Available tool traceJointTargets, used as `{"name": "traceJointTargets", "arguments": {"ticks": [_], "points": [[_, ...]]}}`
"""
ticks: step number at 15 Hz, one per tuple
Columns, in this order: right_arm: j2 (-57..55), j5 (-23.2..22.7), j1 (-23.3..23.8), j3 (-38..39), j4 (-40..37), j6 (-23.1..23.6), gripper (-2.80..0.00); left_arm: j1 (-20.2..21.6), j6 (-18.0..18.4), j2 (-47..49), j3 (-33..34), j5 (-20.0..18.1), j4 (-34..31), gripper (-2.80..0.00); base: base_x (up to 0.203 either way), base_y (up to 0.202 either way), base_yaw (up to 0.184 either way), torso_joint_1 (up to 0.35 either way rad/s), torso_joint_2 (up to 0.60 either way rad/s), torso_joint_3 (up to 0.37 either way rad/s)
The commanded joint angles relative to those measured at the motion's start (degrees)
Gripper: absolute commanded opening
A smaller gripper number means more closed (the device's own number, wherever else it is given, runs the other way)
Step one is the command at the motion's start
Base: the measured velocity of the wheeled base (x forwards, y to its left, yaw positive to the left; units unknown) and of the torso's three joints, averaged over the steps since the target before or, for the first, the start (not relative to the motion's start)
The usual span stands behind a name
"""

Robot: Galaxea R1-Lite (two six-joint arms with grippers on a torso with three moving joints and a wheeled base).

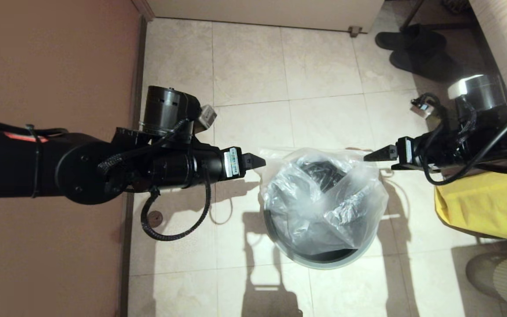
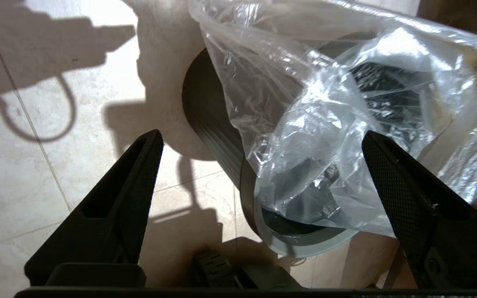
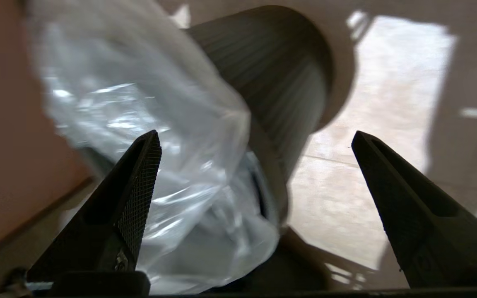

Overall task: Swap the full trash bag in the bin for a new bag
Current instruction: Put the new garbage bag on the trash can

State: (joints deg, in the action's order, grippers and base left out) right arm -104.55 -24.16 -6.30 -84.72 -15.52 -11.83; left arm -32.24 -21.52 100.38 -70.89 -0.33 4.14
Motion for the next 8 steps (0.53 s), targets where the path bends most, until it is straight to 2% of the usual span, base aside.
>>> {"name": "traceJointTargets", "arguments": {"ticks": [1, 2, 3, 4, 5, 6, 7, 8], "points": [[2.32, -6.42, 1.93, -0.25, -0.04, -3.42, 0.00, -0.07, -0.10, -1.18, -0.10, -0.08, 0.14, 0.00, 0.000, 0.000, 0.000, 0.000, 0.00, 0.000], [2.42, -6.88, 2.37, -0.22, -0.04, -4.31, 0.00, -0.53, -0.04, -0.92, -0.62, -0.11, 0.20, 0.00, 0.000, 0.000, 0.000, 0.000, 0.00, 0.000], [2.71, -7.53, 3.00, -0.03, -0.04, -5.44, 0.00, -1.70, -0.02, -0.11, -1.90, -0.10, 0.24, -2.45, 0.000, 0.000, 0.000, 0.000, 0.00, 0.000], [3.27, -9.28, 3.87, 0.07, 0.01, -6.46, 0.00, -2.60, 0.04, 0.79, -3.72, -0.04, 0.25, -2.80, 0.000, 0.000, 0.000, 0.000, 0.00, 0.000], [3.89, -11.68, 4.84, 0.03, 0.13, -7.40, 0.00, -3.49, 0.04, 1.60, -5.67, 0.02, 0.20, -2.80, 0.000, 0.000, 0.000, 0.000, 0.00, 0.000], [4.71, -13.49, 6.25, 0.01, 0.25, -8.12, -2.38, -4.48, 0.01, 2.36, -8.07, 0.22, -0.04, -2.80, 0.000, 0.000, 0.000, 0.000, 0.00, 0.000], [5.50, -14.35, 7.57, 0.00, 0.37, -8.27, -2.80, -5.91, 0.04, 3.17, -9.98, 0.49, -0.28, -2.80, 0.000, 0.000, 0.000, 0.000, 0.00, 0.000], [6.34, -14.60, 8.44, 0.00, 0.35, -8.30, -2.80, -6.66, 0.13, 3.48, -10.64, 0.65, -0.44, -2.80, 0.000, 0.000, 0.000, 0.000, 0.00, 0.000]]}}
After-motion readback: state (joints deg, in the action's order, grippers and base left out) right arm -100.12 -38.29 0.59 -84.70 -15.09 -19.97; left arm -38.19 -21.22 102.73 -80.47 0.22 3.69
